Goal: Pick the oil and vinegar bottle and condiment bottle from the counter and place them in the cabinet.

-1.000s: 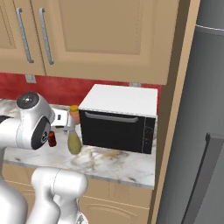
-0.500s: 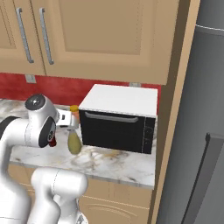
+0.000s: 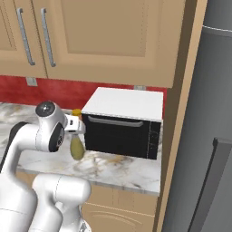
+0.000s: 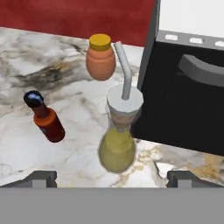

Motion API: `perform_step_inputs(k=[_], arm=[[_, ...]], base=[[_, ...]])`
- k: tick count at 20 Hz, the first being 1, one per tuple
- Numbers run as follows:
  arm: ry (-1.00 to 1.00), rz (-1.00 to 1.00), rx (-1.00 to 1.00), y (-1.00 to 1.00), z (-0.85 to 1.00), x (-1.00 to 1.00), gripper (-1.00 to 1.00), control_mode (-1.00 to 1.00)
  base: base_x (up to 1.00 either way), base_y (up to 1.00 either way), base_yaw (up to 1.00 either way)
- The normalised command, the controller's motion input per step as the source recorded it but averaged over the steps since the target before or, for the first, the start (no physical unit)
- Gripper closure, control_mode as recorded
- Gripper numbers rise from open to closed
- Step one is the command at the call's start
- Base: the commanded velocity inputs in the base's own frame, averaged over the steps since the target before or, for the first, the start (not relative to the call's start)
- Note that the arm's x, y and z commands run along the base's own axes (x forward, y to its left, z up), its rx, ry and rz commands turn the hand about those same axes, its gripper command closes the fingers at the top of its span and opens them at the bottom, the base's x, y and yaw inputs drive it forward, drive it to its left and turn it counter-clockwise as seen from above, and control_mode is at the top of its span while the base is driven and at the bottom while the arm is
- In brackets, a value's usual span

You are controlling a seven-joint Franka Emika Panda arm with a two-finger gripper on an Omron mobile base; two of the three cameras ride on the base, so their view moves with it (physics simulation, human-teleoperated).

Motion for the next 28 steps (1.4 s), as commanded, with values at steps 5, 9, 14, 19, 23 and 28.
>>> perform_step_inputs(k=[5, 9, 14, 19, 23, 28], arm=[[0.00, -0.01, 0.00, 0.00, -0.22, 0.36, -1.00, -1.00], [0.00, -0.01, 0.00, 0.00, -0.20, 0.33, -1.00, -1.00], [0.00, 0.00, 0.00, 0.00, -0.20, 0.28, -1.00, -1.00], [0.00, 0.00, 0.01, 0.00, -0.19, 0.26, -1.00, -1.00], [0.00, 0.00, 0.02, 0.00, -0.17, 0.22, -1.00, -1.00], [0.00, 0.00, 0.01, 0.01, -0.15, 0.21, -1.00, -1.00]], base=[[0.00, 0.00, 0.00], [0.00, 0.00, 0.00], [0.00, 0.00, 0.00], [0.00, 0.00, 0.00], [0.00, 0.00, 0.00], [0.00, 0.00, 0.00]])
